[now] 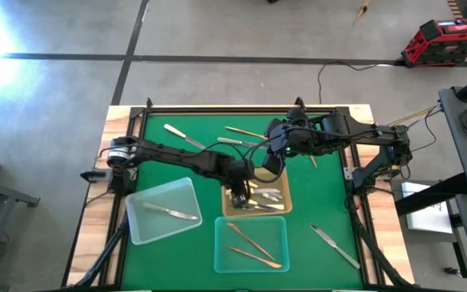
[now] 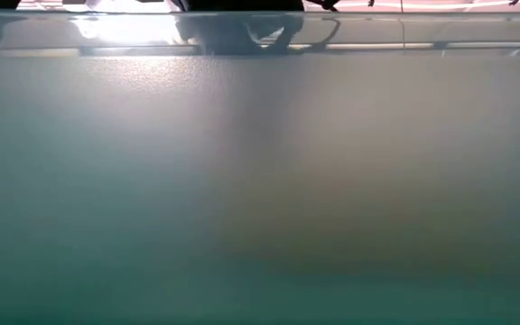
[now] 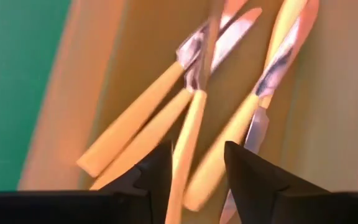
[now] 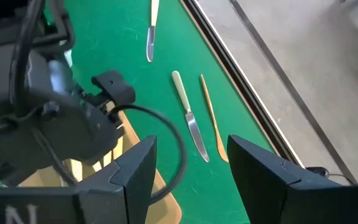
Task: Sort silverware by color (type)
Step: Put the yellow table knife into the orange bin
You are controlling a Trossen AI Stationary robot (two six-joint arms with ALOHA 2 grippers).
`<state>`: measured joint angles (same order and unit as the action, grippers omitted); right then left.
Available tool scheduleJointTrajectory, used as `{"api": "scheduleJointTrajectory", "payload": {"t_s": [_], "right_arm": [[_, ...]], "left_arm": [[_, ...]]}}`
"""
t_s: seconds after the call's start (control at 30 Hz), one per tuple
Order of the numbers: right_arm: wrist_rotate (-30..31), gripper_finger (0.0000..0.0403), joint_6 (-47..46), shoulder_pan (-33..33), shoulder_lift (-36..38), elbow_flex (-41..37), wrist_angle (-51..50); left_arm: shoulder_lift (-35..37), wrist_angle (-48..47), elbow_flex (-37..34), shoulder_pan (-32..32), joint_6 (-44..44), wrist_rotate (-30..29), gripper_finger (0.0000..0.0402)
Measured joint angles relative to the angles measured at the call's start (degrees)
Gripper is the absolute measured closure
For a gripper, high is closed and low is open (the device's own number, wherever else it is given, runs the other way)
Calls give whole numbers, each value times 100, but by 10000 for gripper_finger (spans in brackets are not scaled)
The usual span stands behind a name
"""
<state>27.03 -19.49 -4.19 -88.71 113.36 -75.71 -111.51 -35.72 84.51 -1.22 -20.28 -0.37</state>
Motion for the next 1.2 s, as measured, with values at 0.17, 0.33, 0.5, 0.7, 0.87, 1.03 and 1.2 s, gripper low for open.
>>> {"api": "scheduleJointTrajectory", "payload": {"t_s": [0.17,0.33,0.5,0.7,0.87,1.03,1.2], "right_arm": [[0,213,0,0,0,0,17],[0,213,1,-1,0,0,18],[1,213,0,-1,0,0,18],[0,213,0,-1,0,0,19],[0,213,0,-2,0,0,20],[1,213,0,0,0,0,21],[0,213,0,-2,0,0,21]], "left_arm": [[68,-1229,772,132,567,-65,258],[70,-2741,1504,262,1196,-518,256],[79,-3385,1366,560,1572,-923,256],[438,-3218,467,1032,2633,-835,257],[1148,-2526,-436,1575,3463,-40,262],[1965,-1880,-1463,2434,3900,417,263],[2353,-1502,-2073,3219,4529,0,263]]}}
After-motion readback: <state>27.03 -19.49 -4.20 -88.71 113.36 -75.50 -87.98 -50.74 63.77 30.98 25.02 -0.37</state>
